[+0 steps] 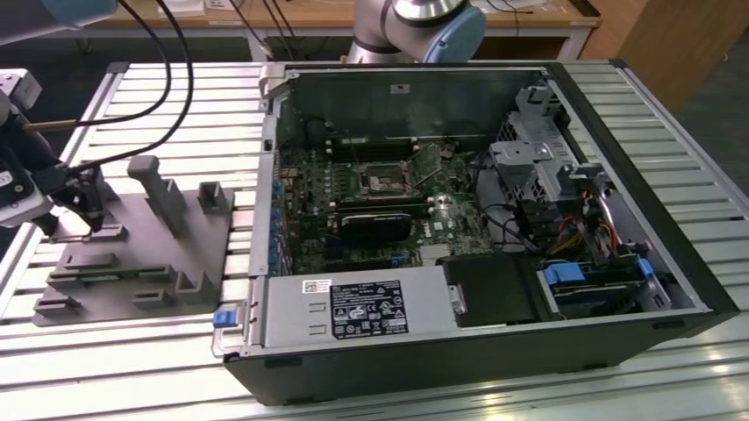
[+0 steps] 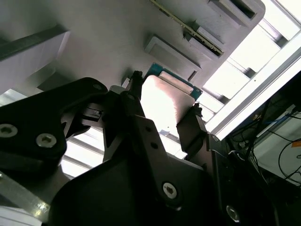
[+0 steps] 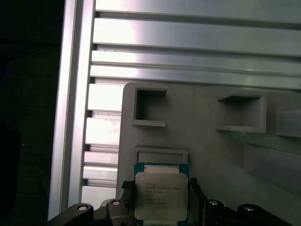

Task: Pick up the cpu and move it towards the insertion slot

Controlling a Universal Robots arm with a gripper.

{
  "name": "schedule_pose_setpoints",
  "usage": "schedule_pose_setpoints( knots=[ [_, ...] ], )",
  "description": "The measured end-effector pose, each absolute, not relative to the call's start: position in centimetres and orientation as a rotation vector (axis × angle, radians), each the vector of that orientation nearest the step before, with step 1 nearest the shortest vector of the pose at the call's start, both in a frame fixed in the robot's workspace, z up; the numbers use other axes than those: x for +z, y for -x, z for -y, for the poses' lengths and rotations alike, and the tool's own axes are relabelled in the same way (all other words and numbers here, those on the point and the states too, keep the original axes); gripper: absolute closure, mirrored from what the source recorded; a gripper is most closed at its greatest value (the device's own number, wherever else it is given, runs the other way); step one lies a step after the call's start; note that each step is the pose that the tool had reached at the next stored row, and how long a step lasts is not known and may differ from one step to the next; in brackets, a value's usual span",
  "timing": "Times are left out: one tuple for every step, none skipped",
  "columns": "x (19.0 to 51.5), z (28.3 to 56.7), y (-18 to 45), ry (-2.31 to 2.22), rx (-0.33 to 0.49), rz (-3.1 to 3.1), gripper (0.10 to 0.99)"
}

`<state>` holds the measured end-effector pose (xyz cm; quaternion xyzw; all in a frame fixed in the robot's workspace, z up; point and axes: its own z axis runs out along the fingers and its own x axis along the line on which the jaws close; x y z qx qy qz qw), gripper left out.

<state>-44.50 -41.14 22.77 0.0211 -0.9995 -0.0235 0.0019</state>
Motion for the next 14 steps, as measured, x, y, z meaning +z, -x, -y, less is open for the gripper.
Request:
schedule_pose_setpoints(
  knots=[
    [22.8,41.14,44.49,-0.066,-0.074,3.136,0.541],
    [22.83,41.14,44.49,-0.066,-0.074,3.136,0.541],
    [22.88,41.14,44.5,-0.066,-0.074,3.136,0.541],
    [22.92,41.14,44.49,-0.066,-0.074,3.136,0.541],
    [22.94,41.14,44.49,-0.066,-0.075,3.136,0.541],
    [22.97,41.14,44.49,-0.066,-0.075,3.136,0.541],
    [23.01,41.14,44.49,-0.066,-0.074,3.136,0.541],
    [23.04,41.14,44.49,-0.066,-0.075,3.136,0.541],
    [23.07,41.14,44.49,-0.066,-0.075,3.136,0.541],
    [23.1,41.14,44.5,-0.066,-0.075,3.136,0.541],
    [23.12,41.14,44.49,-0.066,-0.075,3.136,0.541],
    [23.15,41.14,44.5,-0.066,-0.075,3.136,0.541],
    [23.18,41.14,44.49,-0.066,-0.075,3.136,0.541],
    [23.23,41.14,44.5,-0.066,-0.075,3.136,0.541]
  ],
)
